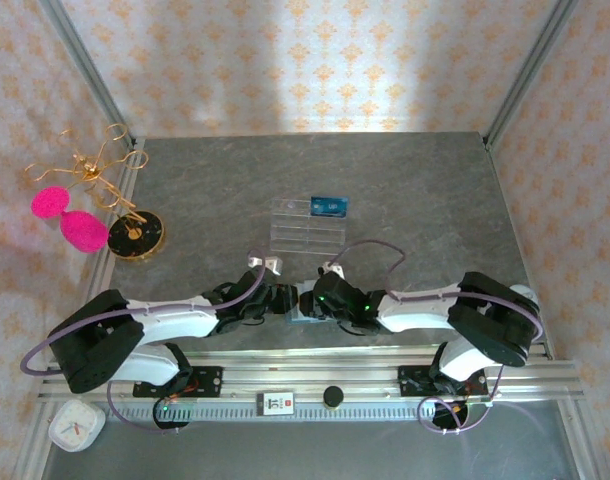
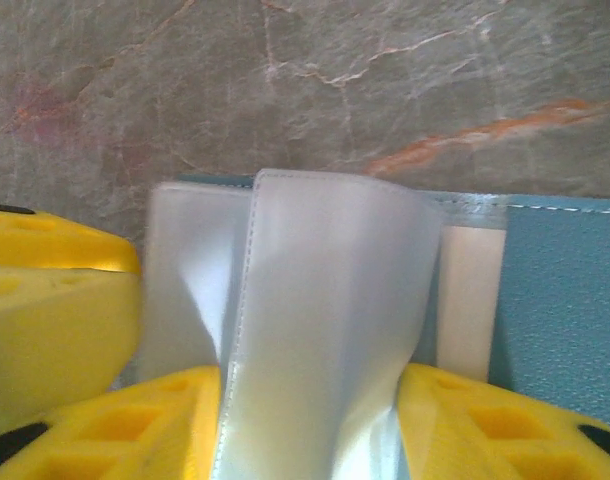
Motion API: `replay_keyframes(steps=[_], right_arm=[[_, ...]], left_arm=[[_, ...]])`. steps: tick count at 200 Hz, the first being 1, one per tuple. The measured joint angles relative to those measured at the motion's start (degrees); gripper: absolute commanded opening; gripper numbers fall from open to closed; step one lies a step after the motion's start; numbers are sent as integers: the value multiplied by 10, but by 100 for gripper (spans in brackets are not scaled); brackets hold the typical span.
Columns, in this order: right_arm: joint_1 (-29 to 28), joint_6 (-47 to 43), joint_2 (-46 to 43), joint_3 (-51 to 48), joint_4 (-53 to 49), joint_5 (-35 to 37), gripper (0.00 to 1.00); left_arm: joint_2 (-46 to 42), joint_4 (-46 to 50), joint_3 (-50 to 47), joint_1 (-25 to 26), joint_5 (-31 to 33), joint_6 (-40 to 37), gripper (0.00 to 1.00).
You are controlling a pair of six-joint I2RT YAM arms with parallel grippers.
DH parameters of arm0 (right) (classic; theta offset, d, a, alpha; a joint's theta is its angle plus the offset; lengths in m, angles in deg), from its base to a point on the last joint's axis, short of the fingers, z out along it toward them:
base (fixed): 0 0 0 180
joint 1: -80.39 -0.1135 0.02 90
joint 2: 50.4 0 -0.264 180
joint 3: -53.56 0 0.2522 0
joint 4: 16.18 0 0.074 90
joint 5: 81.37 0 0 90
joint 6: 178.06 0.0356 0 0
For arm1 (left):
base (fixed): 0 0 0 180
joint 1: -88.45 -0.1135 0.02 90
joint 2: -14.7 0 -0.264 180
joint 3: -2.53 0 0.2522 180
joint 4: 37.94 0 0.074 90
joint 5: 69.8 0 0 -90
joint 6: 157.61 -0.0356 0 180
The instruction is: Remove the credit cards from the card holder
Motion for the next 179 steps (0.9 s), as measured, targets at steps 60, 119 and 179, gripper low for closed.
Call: replay_keyframes(steps=[60, 119, 179], right_arm=[[4, -21, -12, -9, -4, 4, 63], [-31, -49, 55, 82, -66, 29, 64], [-70, -74, 122, 165, -134, 95, 66]], left_arm=[[9, 2, 8, 1, -5, 4, 34], [-118, 70, -23, -34, 48, 20, 45], [-186, 98, -46, -53, 80, 22, 47]])
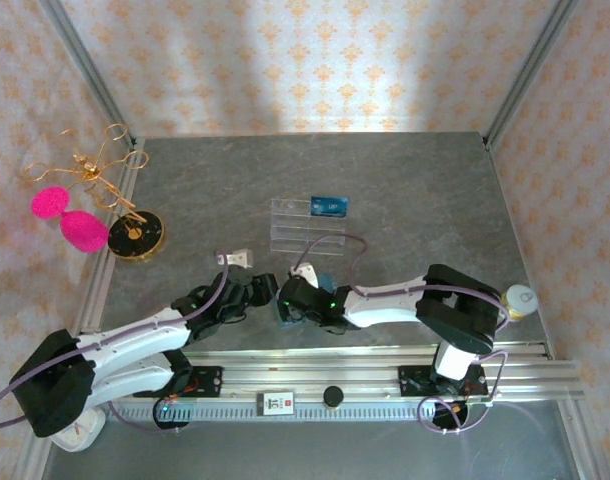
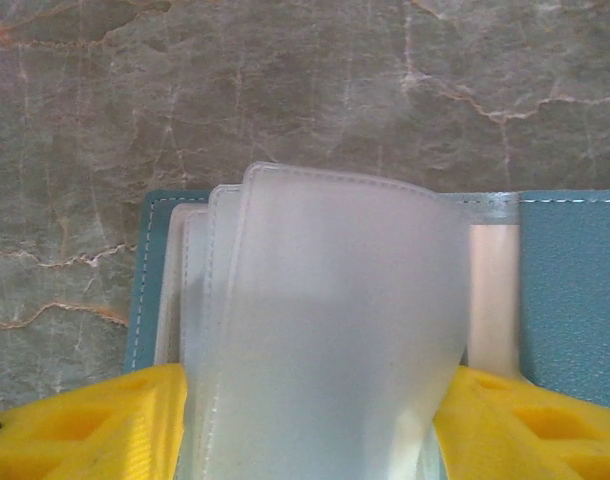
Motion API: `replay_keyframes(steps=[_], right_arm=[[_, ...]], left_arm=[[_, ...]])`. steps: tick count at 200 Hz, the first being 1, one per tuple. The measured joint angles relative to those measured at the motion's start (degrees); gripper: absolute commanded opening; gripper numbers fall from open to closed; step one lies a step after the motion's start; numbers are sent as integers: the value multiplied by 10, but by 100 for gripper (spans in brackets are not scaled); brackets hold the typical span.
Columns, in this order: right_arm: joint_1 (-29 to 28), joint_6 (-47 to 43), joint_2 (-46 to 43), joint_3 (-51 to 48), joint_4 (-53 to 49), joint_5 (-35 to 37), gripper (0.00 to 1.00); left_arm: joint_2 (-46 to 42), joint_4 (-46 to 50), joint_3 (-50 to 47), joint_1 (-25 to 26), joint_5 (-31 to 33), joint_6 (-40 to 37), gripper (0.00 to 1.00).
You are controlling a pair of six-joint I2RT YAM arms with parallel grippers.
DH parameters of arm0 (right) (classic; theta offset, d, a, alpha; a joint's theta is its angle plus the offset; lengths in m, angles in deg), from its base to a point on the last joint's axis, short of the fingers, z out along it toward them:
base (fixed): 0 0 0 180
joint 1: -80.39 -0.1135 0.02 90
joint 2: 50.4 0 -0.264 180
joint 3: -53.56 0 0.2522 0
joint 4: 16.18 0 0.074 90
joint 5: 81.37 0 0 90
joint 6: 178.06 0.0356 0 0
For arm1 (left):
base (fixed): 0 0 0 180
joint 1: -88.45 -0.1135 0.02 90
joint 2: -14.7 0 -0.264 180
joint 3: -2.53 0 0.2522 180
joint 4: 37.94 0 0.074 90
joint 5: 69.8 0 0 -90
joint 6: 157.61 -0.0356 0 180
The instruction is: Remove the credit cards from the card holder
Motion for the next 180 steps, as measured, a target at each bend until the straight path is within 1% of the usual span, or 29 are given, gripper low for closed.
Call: replay_keyframes(steps=[20, 36, 46, 61, 76, 82, 96, 113, 143, 164, 180], right_arm=[[-10, -6, 19, 23, -16, 18, 62], [-16, -6, 31, 37, -18, 30, 55], [-18, -7, 34, 39, -18, 35, 49], [-18, 0, 33, 39, -18, 43, 34], [-18, 5, 33, 38, -19, 50, 25], [-18, 9, 33, 37, -19, 54, 22], [-17, 14, 31, 32, -17, 57, 18], [-15, 20, 23, 20, -7, 58, 10], [-12, 38, -1, -14, 21, 40, 1], [-8, 47, -18, -34, 32, 19, 0], [0, 55, -27, -45, 41, 2, 0]], left_arm=[[-14, 9, -14, -4, 2, 0, 47], [-22, 13, -21, -7, 2, 0, 47], [-24, 14, -23, -10, 1, 0, 47], [-26, 14, -25, -10, -2, 0, 46], [-27, 14, -28, -10, -5, 0, 46], [-27, 14, -30, -10, -8, 0, 46], [-27, 12, -33, -10, -18, 0, 42], [-26, 3, -39, -10, -36, 2, 35], [-21, -19, -42, -10, -66, 4, 21], [-17, -42, -42, -7, -80, 11, 19], [-7, -69, -42, 2, -89, 18, 13]])
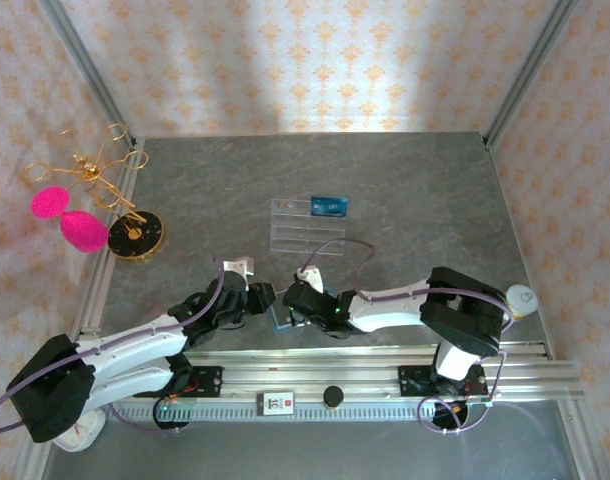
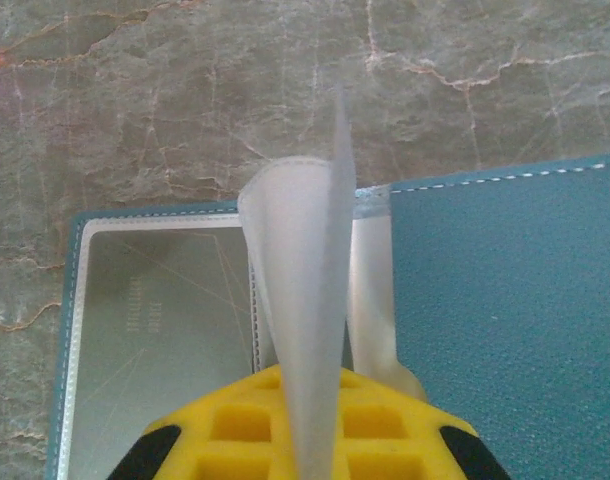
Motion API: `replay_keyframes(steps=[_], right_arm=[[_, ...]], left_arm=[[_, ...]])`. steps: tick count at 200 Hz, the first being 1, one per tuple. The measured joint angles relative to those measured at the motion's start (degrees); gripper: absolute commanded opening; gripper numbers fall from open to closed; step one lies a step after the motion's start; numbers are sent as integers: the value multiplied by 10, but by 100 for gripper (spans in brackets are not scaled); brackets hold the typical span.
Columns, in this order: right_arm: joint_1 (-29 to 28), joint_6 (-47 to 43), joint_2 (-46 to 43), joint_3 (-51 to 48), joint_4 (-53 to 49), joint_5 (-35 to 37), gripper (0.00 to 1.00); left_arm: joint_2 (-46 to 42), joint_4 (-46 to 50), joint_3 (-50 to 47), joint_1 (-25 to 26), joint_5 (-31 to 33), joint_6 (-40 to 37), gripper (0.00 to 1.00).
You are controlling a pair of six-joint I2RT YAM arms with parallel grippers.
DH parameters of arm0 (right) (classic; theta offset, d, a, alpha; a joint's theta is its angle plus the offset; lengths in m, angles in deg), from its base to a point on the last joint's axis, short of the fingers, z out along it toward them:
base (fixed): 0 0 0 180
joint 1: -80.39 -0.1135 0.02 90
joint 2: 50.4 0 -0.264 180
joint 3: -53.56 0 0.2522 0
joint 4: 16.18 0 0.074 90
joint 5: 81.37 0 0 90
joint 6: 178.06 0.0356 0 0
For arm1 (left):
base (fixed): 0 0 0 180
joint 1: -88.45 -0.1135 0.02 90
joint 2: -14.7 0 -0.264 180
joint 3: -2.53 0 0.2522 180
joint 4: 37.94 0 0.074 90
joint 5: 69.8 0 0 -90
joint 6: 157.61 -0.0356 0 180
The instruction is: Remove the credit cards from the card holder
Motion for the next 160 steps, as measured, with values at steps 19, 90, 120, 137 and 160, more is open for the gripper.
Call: replay_keyframes(steps=[19, 90, 120, 137, 160], right_arm=[[5, 6, -2, -3, 5, -11, 0], [8, 59, -14, -5, -25, 3, 27], [24, 102, -47, -32, -49, 17, 34], [38, 122, -72, -54, -62, 28, 37], [57, 143, -98, -72, -87, 45, 45]], left_arm=[[40, -33, 0, 15, -9, 7, 3], [159, -53, 26, 48, -14, 9, 0], [180, -63, 38, 49, -18, -2, 0], [184, -66, 40, 49, -18, -7, 0], [185, -66, 41, 49, -19, -17, 0]])
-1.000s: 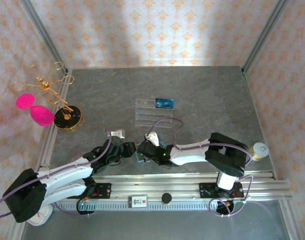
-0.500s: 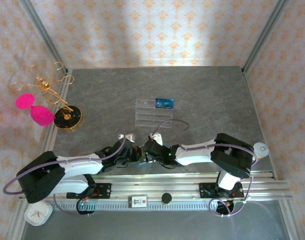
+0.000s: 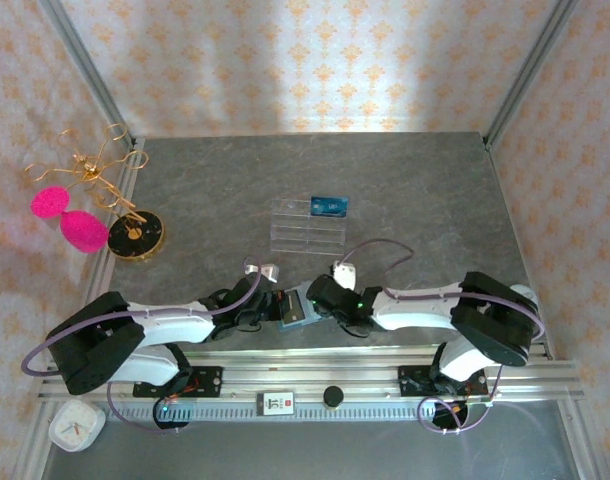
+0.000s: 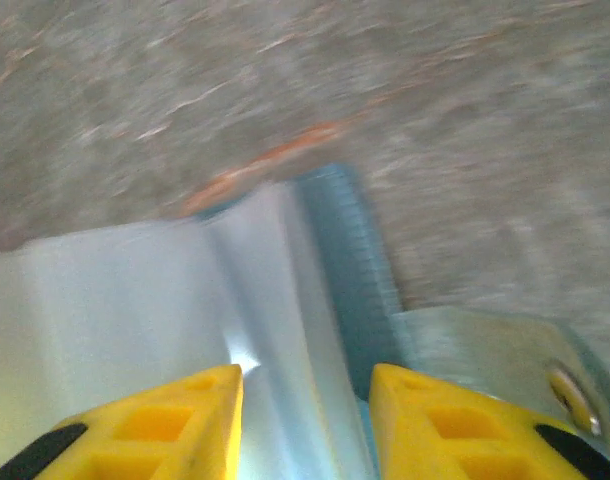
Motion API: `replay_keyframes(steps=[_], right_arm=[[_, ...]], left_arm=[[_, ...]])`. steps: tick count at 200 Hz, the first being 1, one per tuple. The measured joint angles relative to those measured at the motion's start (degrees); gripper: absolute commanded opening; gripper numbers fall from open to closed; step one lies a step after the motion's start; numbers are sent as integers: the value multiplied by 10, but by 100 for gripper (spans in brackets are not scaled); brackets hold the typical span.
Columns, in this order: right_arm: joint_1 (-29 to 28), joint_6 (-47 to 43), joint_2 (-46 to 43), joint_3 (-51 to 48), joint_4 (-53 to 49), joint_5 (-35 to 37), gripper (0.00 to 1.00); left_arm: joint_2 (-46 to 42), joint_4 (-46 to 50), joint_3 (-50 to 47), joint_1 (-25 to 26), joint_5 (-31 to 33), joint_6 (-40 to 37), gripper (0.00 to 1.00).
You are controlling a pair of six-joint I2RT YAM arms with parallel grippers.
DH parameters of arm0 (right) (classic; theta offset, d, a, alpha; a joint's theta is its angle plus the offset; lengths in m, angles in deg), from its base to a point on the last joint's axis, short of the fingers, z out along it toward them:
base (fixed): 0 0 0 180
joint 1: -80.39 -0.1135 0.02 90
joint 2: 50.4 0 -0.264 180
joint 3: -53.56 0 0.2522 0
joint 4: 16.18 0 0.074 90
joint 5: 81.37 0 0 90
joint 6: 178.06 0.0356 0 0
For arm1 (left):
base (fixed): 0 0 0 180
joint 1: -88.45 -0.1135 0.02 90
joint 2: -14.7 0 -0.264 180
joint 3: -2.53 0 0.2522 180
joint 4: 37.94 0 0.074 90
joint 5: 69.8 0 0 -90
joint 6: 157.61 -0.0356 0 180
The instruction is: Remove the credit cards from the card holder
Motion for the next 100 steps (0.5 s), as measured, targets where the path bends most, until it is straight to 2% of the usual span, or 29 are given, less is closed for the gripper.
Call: replay_keyframes(steps=[31, 53, 76, 100], right_arm=[[35, 4, -54, -26, -73, 30, 47], [45, -35, -142, -26, -96, 35, 45], [45, -95, -219, -13, -71, -2, 36], [45, -137, -213, 4, -10, -83, 27]], left_arm=[[0, 16, 9, 0, 0, -19, 0], [0, 41, 23, 0, 1, -34, 0], [0, 64, 38, 2, 2, -46, 0], [0, 82, 61, 12, 1, -52, 0]])
